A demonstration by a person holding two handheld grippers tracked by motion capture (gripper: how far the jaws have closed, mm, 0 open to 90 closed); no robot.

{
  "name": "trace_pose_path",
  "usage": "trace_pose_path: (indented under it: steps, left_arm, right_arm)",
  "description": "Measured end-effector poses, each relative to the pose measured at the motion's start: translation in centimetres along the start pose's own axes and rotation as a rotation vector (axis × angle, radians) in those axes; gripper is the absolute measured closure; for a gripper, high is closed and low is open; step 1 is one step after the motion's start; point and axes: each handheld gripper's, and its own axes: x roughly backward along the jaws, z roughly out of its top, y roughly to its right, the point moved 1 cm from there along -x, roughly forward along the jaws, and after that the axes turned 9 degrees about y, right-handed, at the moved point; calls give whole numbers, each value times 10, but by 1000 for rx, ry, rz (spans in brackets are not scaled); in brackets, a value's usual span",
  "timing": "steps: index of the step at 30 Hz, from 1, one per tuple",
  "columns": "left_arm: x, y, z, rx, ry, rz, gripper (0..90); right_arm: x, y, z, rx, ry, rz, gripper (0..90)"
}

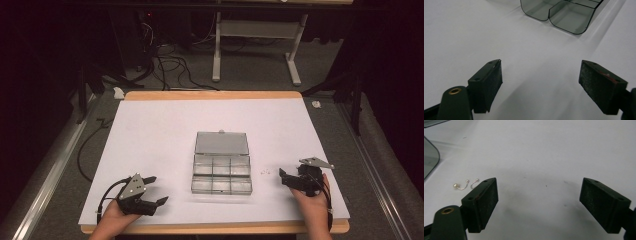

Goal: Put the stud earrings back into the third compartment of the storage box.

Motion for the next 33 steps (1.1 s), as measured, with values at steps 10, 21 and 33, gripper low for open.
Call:
trace_pose_path:
  steps: [10,21,33]
  left_arm:
    - [0,0,0,-3,-5,-2,197]
    - [-1,1,0,-9,-7,-6,198]
    - [-1,2,0,-16,-13,-5,198]
  right_arm:
    - [3,0,-3,16,-23,11,158]
    - [3,-3,-1,47,-20,30,173]
    - [4,-15,1,111,-51,52,194]
